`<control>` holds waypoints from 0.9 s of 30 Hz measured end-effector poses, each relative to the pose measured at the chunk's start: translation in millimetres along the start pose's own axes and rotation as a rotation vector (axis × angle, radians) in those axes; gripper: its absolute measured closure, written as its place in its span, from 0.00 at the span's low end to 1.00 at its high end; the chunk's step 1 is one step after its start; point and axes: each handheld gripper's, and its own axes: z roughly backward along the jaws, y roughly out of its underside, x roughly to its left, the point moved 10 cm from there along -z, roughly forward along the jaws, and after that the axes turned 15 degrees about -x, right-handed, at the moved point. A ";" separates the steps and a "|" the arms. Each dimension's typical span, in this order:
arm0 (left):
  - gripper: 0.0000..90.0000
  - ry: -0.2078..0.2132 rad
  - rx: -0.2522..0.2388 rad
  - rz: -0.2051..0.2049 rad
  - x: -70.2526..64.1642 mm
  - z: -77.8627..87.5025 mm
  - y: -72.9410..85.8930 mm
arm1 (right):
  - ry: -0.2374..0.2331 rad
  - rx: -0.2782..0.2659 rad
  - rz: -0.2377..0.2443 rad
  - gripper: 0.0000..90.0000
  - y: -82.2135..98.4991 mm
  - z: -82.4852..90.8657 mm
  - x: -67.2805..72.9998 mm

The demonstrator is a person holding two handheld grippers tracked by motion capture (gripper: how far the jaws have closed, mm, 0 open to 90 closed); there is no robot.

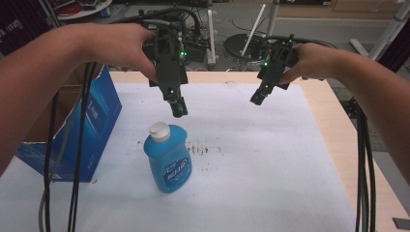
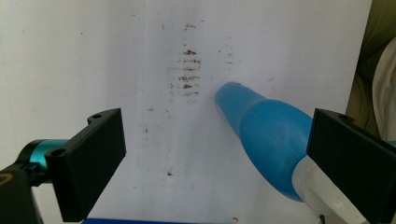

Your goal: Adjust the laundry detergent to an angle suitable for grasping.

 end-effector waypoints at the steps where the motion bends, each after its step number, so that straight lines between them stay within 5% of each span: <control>1: 0.05 0.002 -0.002 0.004 0.1 -0.7 -0.2 | -0.004 -0.002 0.008 0.04 0.4 0.3 0.1; 27: 0.05 -0.012 -0.004 0.023 2.4 0.0 -2.7 | -0.002 -0.013 0.015 0.04 -0.5 5.5 4.3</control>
